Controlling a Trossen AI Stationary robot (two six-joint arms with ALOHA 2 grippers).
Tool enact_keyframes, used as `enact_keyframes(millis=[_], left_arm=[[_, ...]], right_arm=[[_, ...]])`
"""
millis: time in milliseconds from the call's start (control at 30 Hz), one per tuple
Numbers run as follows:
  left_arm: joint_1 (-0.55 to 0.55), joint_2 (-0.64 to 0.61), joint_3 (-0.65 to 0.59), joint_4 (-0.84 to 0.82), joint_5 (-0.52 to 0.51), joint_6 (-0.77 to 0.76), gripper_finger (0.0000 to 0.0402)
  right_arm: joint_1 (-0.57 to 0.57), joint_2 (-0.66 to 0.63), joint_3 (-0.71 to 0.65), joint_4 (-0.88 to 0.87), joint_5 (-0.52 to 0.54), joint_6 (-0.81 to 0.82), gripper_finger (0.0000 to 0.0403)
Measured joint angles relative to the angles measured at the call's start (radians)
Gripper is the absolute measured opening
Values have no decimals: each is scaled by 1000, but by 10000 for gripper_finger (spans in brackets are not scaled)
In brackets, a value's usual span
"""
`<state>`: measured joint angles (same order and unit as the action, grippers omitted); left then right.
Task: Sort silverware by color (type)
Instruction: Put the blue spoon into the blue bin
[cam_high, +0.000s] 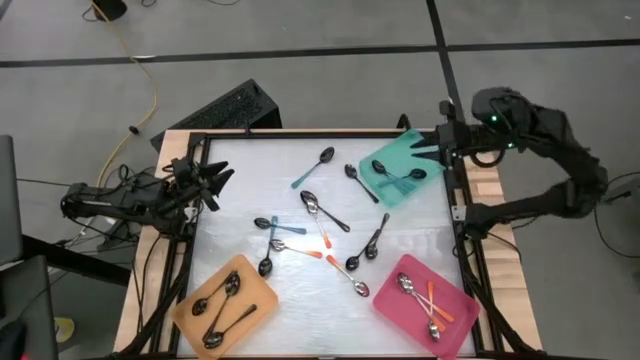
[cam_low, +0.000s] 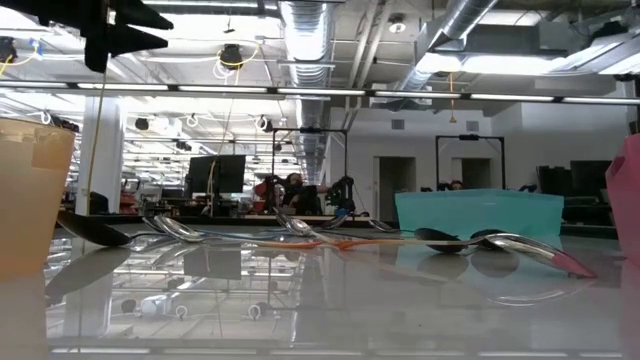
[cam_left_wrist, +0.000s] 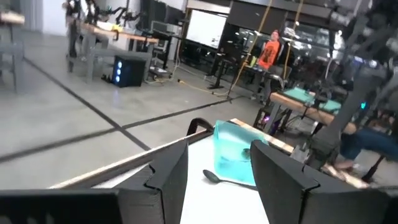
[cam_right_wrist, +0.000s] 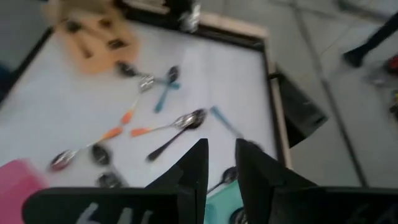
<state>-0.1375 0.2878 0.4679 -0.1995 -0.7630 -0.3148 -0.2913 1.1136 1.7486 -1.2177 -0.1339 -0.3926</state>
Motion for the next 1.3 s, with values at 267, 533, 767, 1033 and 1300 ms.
enact_keyframes(millis=[267, 533, 767, 1033, 1300], left_arm=[[1, -1, -1, -56, -124, -355, 157], [23, -7, -1, -59, -156, -361, 157], [32, -6, -1, -81, -63, -95, 157], [33, 36, 0, 96, 83, -192, 157], [32, 198, 0, 136, 206, -146, 157]], right_arm=[[-66, -202, -383, 350, -1, 85, 96], [-34, -246, -695, 662, -86, 286, 96], [53, -241, -915, 968, -96, 143, 96], [136, -202, -1049, 1441, -97, 389, 96], [245, -58, -1046, 1482, -100, 409, 96]])
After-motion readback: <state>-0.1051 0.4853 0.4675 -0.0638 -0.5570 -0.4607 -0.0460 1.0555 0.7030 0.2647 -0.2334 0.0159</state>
